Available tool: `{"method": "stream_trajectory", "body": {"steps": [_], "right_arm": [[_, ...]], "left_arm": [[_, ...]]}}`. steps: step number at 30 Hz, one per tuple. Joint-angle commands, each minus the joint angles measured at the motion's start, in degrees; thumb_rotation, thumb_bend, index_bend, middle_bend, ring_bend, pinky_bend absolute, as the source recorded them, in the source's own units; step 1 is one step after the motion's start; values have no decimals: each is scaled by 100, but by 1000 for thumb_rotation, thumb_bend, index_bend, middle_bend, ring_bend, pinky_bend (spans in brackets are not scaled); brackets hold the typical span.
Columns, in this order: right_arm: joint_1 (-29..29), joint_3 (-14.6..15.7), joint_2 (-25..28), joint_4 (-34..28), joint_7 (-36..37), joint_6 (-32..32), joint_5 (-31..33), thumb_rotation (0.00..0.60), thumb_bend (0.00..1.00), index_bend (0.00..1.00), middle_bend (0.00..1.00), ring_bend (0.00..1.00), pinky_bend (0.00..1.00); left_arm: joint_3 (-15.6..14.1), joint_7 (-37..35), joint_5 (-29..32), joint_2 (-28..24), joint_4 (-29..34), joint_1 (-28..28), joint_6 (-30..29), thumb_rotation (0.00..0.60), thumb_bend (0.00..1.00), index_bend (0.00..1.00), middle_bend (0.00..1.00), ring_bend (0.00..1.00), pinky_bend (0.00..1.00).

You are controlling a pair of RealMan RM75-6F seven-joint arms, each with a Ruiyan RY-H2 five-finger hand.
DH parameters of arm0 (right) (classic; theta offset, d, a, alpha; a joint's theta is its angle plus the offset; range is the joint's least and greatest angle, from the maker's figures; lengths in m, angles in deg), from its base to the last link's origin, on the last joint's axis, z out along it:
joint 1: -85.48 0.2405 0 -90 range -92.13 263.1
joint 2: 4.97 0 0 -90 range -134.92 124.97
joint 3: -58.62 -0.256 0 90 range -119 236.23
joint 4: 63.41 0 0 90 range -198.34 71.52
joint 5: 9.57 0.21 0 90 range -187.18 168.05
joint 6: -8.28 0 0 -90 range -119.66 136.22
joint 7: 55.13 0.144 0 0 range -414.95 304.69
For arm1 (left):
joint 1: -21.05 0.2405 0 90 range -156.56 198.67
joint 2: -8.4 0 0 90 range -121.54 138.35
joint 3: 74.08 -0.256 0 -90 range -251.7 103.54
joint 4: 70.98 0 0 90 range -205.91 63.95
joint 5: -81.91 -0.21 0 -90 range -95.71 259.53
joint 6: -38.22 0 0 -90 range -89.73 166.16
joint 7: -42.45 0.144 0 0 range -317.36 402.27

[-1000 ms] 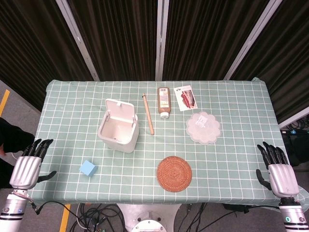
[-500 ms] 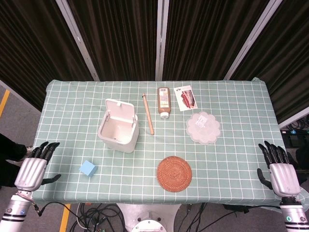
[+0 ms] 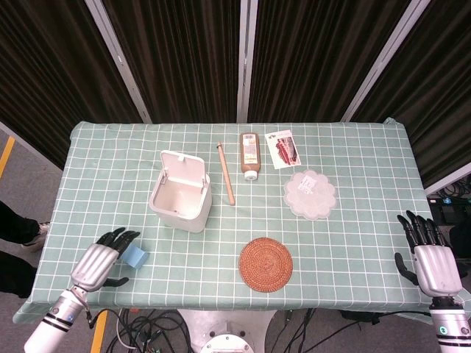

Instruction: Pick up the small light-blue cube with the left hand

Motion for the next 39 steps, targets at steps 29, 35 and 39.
{"method": "stream_trajectory", "body": {"steps": [29, 35, 39], "right_arm": [[-31, 30, -11, 128, 142, 30, 53, 600, 360, 0, 0, 0, 0], [-25, 29, -23, 143, 148, 36, 46, 600, 361, 0, 0, 0, 0], [-9, 37, -38, 145, 123, 68, 42, 600, 360, 0, 0, 0, 0]], "left_arm": [[146, -155, 35, 580, -663, -217, -402, 600, 258, 552, 556, 458, 624], [639, 155, 203, -143, 17, -39, -1197, 600, 256, 550, 554, 459, 624], [964, 278, 203, -537, 369, -117, -1415, 600, 255, 550, 553, 458, 623]]}}
